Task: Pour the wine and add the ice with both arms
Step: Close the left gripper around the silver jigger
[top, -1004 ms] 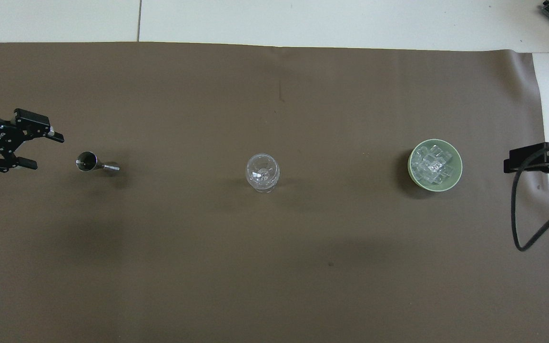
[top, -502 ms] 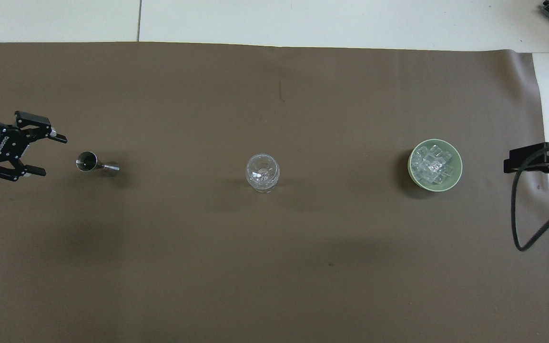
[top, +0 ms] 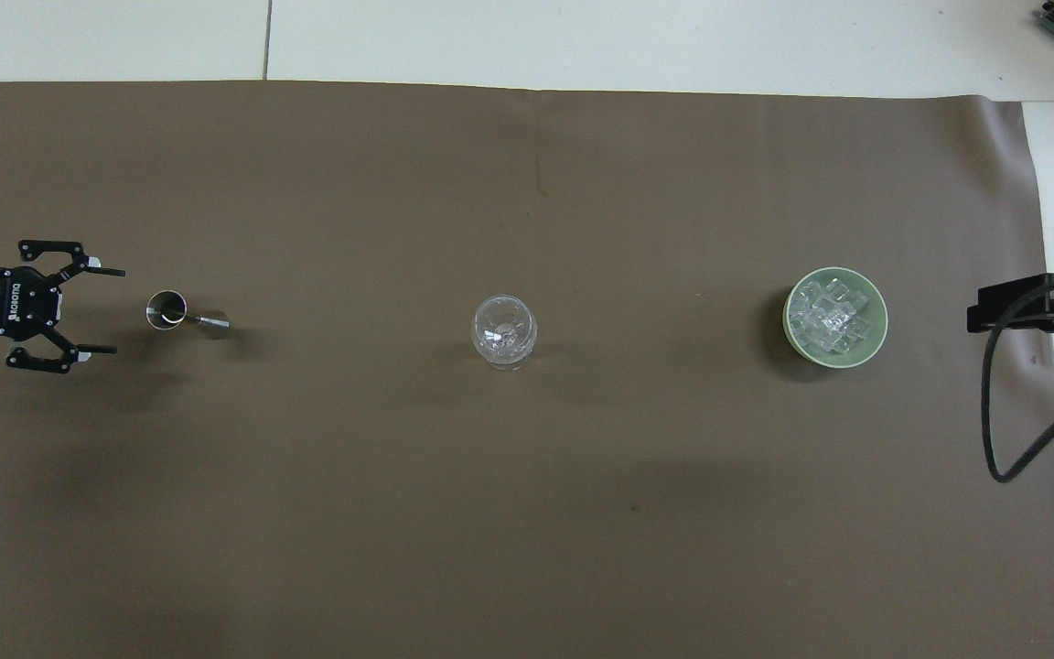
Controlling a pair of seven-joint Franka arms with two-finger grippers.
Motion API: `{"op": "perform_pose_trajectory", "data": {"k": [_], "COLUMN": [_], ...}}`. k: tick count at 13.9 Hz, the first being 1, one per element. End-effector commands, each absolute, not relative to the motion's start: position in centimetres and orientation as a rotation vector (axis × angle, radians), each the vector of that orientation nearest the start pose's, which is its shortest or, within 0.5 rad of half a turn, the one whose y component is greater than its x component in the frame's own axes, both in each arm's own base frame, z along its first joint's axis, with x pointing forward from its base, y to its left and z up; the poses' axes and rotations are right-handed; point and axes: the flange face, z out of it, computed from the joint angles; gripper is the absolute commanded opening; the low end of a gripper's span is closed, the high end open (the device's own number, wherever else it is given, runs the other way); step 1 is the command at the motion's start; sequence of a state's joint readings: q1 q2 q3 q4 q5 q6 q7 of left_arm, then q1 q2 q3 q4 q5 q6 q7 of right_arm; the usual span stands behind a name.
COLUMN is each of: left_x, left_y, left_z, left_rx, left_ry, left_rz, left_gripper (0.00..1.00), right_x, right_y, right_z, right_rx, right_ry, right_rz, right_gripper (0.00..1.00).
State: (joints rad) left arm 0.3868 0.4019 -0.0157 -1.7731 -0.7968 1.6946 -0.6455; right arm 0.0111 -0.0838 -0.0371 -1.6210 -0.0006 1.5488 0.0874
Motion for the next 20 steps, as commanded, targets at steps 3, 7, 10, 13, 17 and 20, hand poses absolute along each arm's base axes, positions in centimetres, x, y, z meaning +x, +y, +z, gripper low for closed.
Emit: {"op": "perform_pose_trajectory", "data": {"k": [3, 7, 10, 13, 17, 20], "left_x": [57.1, 56.2, 55.5, 55.1, 54.5, 54.1], "left_y": [17.5, 18.3, 17.5, 16.9, 15.1, 14.4], "left_z": [28.9, 25.2, 23.1, 21.9, 21.5, 21.2], "left_rx": [1.563, 1.371, 1.257, 1.159, 1.102, 1.065], "left_ry": [1.581, 1.630, 1.633, 1.613, 1.557, 1.446], "left_rz": [-0.792, -0.864, -0.908, -0.941, -1.009, -1.025], "left_gripper": [1.00, 1.00, 1.00, 1.00, 1.00, 1.00], "right_x": [52.0, 52.0, 52.0, 52.0, 51.9, 52.0], "right_y": [-1.4, -1.4, -1.4, -1.4, -1.5, -1.4], "right_z": [64.6, 64.6, 64.6, 64.6, 64.6, 64.6], "right_rx": [-3.127, -3.127, -3.127, -3.127, -3.127, -3.127], "right_ry": [0.146, 0.146, 0.146, 0.146, 0.148, 0.146], "right_rz": [-0.007, -0.007, -0.007, -0.007, -0.007, -0.007], "right_gripper": [1.00, 1.00, 1.00, 1.00, 1.00, 1.00]}}
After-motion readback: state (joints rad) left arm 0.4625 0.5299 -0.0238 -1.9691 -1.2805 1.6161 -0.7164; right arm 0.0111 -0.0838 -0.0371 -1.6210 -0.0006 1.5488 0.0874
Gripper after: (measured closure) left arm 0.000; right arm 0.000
